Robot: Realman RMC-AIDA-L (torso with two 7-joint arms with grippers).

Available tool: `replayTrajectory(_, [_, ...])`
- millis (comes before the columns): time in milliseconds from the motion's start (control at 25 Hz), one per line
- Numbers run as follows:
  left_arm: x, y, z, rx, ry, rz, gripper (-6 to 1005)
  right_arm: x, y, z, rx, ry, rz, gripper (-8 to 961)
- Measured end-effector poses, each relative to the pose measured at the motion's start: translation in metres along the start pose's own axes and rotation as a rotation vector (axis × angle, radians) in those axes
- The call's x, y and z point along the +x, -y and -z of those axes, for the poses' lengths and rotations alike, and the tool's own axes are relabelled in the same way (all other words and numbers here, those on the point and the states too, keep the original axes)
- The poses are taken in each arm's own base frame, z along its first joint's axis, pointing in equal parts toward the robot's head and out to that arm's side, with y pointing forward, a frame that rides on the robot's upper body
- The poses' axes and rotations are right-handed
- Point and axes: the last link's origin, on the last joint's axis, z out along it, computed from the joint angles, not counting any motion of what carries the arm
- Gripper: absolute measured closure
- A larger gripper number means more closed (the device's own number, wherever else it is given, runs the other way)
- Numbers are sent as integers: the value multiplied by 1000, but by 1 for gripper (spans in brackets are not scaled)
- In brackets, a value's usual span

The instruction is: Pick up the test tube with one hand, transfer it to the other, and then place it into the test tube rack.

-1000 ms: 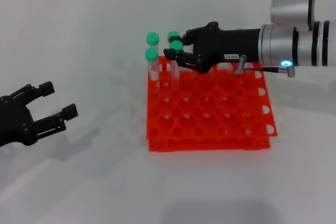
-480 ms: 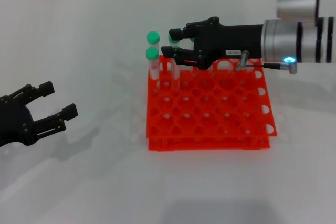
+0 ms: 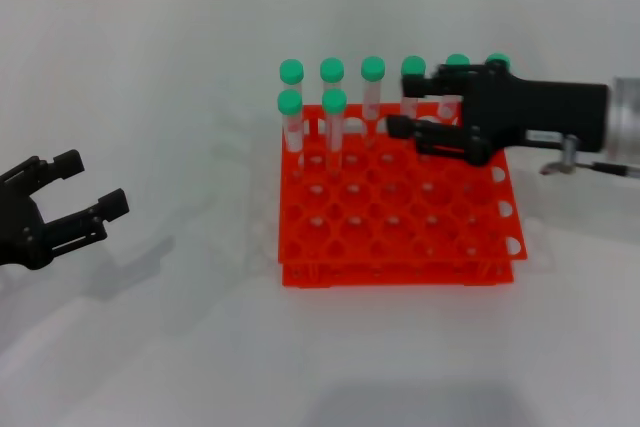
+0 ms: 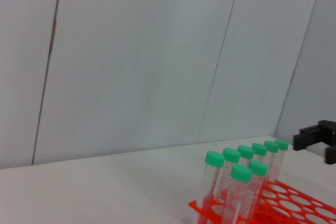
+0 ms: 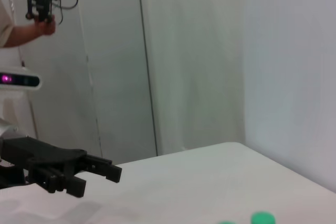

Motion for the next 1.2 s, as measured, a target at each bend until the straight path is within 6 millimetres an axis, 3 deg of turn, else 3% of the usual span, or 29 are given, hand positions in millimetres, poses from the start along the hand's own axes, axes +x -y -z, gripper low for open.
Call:
replayTrajectory(200, [2, 4, 3, -2, 22, 3, 111, 16, -6, 29, 21, 24, -27, 445])
replayTrajectory(600, [11, 3, 6, -112, 77, -22, 111, 39, -14, 52, 54, 0, -77, 88])
replayTrajectory(1200, [22, 0, -21, -269, 196, -47, 111, 57, -24, 63, 28, -58, -74, 88])
